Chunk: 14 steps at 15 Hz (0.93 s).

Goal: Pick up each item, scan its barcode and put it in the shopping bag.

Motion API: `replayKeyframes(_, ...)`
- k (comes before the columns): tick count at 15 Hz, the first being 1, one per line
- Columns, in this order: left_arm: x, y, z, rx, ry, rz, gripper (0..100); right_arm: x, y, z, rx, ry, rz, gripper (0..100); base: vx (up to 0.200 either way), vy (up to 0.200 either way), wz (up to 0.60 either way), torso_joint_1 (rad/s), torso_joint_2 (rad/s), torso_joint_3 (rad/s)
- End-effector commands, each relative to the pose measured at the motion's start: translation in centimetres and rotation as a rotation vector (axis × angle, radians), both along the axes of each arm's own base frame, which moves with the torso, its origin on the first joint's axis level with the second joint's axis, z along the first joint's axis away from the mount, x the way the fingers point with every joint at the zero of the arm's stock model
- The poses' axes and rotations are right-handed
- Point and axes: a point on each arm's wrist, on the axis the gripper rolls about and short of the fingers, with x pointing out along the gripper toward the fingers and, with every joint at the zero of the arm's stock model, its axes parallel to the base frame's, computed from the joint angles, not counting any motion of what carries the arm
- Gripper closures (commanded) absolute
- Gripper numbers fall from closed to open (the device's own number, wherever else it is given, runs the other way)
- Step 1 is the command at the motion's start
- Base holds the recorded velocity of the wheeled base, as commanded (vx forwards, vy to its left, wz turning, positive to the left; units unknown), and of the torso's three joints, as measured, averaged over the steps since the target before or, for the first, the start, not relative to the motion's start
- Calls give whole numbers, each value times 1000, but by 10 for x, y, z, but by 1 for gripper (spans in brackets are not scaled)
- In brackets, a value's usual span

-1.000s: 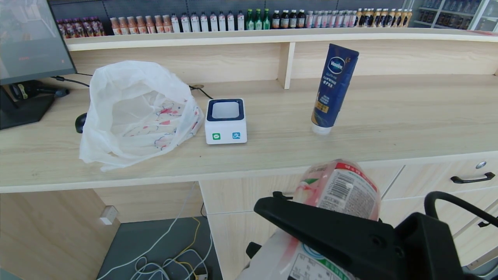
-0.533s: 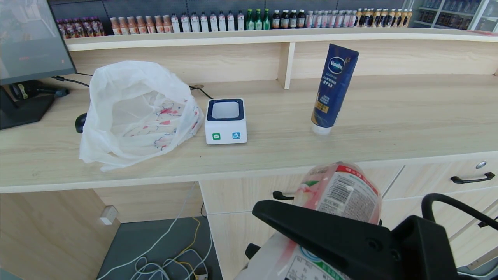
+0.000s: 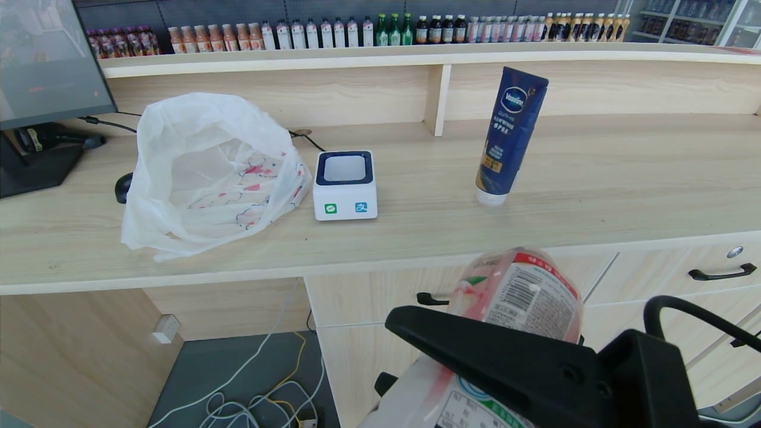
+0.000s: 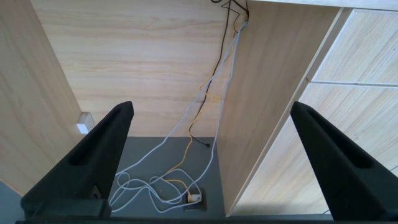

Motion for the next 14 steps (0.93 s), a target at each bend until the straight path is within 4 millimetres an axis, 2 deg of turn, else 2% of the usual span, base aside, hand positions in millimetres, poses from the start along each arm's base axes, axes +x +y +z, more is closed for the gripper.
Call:
replayKeyframes(1,0,0,0,-1,0,1,0,0,0,0,1,3,0,100,0,0,0,0,0,0)
replayKeyframes(6,0,0,0,-1,0,1,0,0,-1,-1,19,36,7,100,0,0,0,0,0,0)
replayKeyframes(14,0,0,0,-1,0,1,0,-2,-10,-12,142,366,62,100,0,0,0,0,0,0)
